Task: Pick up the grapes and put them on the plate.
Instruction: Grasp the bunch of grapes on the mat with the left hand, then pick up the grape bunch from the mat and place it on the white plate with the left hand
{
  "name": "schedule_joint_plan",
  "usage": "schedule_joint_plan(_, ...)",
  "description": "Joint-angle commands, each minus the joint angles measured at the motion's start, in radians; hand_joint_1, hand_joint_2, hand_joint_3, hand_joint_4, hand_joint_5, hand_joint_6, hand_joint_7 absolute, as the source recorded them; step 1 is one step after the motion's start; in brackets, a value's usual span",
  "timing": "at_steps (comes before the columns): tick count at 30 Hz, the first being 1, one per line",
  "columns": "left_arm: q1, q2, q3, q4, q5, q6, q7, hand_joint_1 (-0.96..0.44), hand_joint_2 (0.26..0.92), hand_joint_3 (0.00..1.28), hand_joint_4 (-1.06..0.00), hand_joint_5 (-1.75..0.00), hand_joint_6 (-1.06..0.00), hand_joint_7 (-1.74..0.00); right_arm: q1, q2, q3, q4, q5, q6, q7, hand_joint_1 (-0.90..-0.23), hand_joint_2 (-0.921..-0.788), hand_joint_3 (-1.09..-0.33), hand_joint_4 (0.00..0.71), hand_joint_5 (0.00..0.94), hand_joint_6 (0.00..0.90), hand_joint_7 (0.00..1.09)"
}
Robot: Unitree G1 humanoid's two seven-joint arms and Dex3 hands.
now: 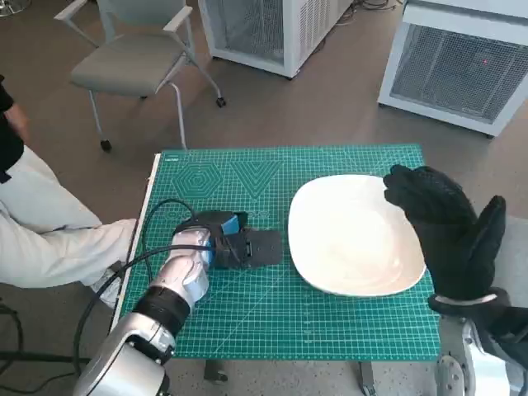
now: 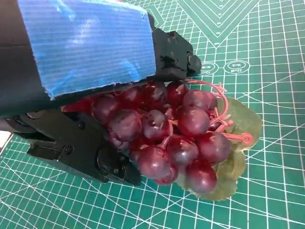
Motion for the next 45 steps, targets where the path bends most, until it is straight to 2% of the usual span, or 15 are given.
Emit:
schedule_joint_plan(1, 0.015, -0.007, -0.006, 0.026, -0.018, -0.007, -0.003, 0.04, 0.827, 0.02, -0.21, -0.46, -0.29, 0.00, 0.024, 0.002, 0.002, -0.001, 0.006, 0.020, 0.000, -0.371, -0.921, -0.644, 0.415, 0.751, 0.203, 1.00)
schedule_joint_plan(3, 0.016, -0.006, -0.006, 0.031, -0.019, -0.014, 0.004, 0.06, 0.840, 0.02, -0.11, -0.87, -0.31, 0.00, 0.024, 0.000, 0.001, -0.003, 0.007, 0.021, 0.000, -0.371, -0.921, -0.643, 0.415, 0.751, 0.202, 1.00)
schedule_joint_plan(4, 0.016, -0.005, -0.008, 0.035, -0.017, -0.021, 0.011, 0.08, 0.846, 0.04, -0.10, -1.04, -0.32, -0.01, 0.025, 0.000, 0.000, -0.004, 0.007, 0.022, 0.001, -0.371, -0.921, -0.643, 0.415, 0.751, 0.202, 1.00)
schedule_joint_plan(5, 0.017, -0.003, -0.012, 0.039, -0.014, -0.029, 0.023, 0.12, 0.843, 0.10, -0.14, -1.17, -0.33, -0.01, 0.025, -0.001, 0.000, -0.004, 0.007, 0.022, 0.001, -0.371, -0.921, -0.643, 0.415, 0.751, 0.202, 1.00)
schedule_joint_plan(7, 0.020, 0.000, -0.021, 0.046, -0.005, -0.045, 0.048, 0.23, 0.798, 0.33, -0.27, -1.38, -0.39, -0.02, 0.026, -0.002, -0.001, -0.005, 0.006, 0.022, 0.001, -0.372, -0.921, -0.643, 0.416, 0.751, 0.202, 1.00)
schedule_joint_plan(10, 0.029, 0.009, -0.037, 0.044, 0.010, -0.067, 0.090, 0.34, 0.712, 0.62, -0.40, -1.55, -0.50, -0.05, 0.027, -0.002, -0.002, -0.006, 0.004, 0.021, 0.001, -0.372, -0.921, -0.643, 0.416, 0.752, 0.201, 1.00)
schedule_joint_plan(12, 0.039, 0.019, -0.051, 0.032, 0.022, -0.081, 0.115, 0.36, 0.689, 0.69, -0.43, -1.58, -0.58, -0.09, 0.027, -0.003, -0.003, -0.005, 0.004, 0.021, 0.001, -0.373, -0.921, -0.644, 0.416, 0.752, 0.201, 1.00)
schedule_joint_plan(15, 0.045, 0.029, -0.059, 0.012, 0.024, -0.087, 0.119, 0.37, 0.681, 0.69, -0.47, -1.56, -0.66, -0.14, 0.026, -0.003, -0.004, -0.002, 0.004, 0.019, 0.003, -0.373, -0.921, -0.644, 0.416, 0.752, 0.201, 1.00)
schedule_joint_plan(23, 0.042, 0.046, -0.046, -0.048, -0.008, -0.070, 0.054, 0.38, 0.673, 0.62, -0.58, -1.44, -0.67, -0.16, 0.019, -0.001, -0.002, 0.008, 0.002, 0.013, 0.005, -0.373, -0.921, -0.646, 0.415, 0.753, 0.200, 1.00)
schedule_joint_plan(25, 0.048, 0.055, -0.035, -0.083, -0.021, -0.067, 0.039, 0.32, 0.702, 0.54, -0.61, -1.39, -0.66, -0.35, 0.015, -0.001, -0.002, 0.013, 0.002, 0.012, 0.007, -0.373, -0.921, -0.647, 0.416, 0.753, 0.199, 1.00)
schedule_joint_plan(28, 0.062, 0.067, -0.022, -0.134, -0.032, -0.059, 0.026, 0.12, 0.773, 0.39, -0.61, -1.31, -0.63, -0.90, 0.009, -0.002, -0.003, 0.019, 0.002, 0.012, 0.007, -0.373, -0.921, -0.647, 0.416, 0.753, 0.199, 1.00)
schedule_joint_plan(29, 0.066, 0.070, -0.020, -0.147, -0.033, -0.056, 0.024, 0.08, 0.788, 0.36, -0.60, -1.30, -0.62, -1.01, 0.008, -0.002, -0.003, 0.020, 0.001, 0.012, 0.006, -0.373, -0.921, -0.647, 0.416, 0.753, 0.199, 1.00)
schedule_joint_plan(32, 0.079, 0.078, -0.016, -0.179, -0.036, -0.050, 0.015, 0.03, 0.808, 0.32, -0.60, -1.28, -0.61, -1.17, 0.006, -0.002, -0.002, 0.021, 0.000, 0.012, 0.005, -0.373, -0.921, -0.647, 0.416, 0.752, 0.198, 1.00)
schedule_joint_plan(39, 0.093, 0.089, -0.017, -0.222, -0.039, -0.039, -0.008, 0.00, 0.817, 0.31, -0.60, -1.27, -0.60, -1.24, 0.003, -0.001, -0.001, 0.025, -0.001, 0.009, 0.006, -0.373, -0.921, -0.647, 0.416, 0.751, 0.199, 1.00)
schedule_joint_plan(45, 0.098, 0.096, -0.016, -0.237, -0.039, -0.039, -0.017, 0.01, 0.866, 0.19, -0.65, -1.34, -0.64, -1.02, 0.003, 0.000, 0.001, 0.026, -0.003, 0.006, 0.006, -0.374, -0.921, -0.646, 0.417, 0.750, 0.200, 1.00)
